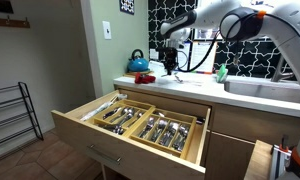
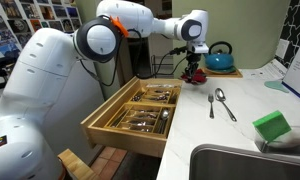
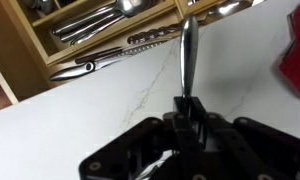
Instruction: Turn one fork to the left
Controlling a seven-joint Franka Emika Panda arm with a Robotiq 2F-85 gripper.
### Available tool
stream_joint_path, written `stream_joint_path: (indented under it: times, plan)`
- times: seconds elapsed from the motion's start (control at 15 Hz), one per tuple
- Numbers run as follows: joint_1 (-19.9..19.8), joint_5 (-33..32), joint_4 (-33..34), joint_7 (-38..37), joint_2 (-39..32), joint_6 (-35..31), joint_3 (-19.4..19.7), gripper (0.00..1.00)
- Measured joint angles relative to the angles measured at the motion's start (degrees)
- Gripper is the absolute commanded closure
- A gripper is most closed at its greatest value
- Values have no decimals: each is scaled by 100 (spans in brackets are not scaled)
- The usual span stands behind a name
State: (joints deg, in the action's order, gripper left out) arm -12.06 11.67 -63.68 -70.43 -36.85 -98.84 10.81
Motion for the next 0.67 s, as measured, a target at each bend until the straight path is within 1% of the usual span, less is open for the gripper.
stream_joint_path:
  times: [0.13,0.33,0.67]
  plan:
    - [-24,-18,-299,698,345,9,-1,97]
    - [34,-153,-1005,1663,928,2,-11,97]
    - [90,-862,-2321,3184,1920,-10,8,97]
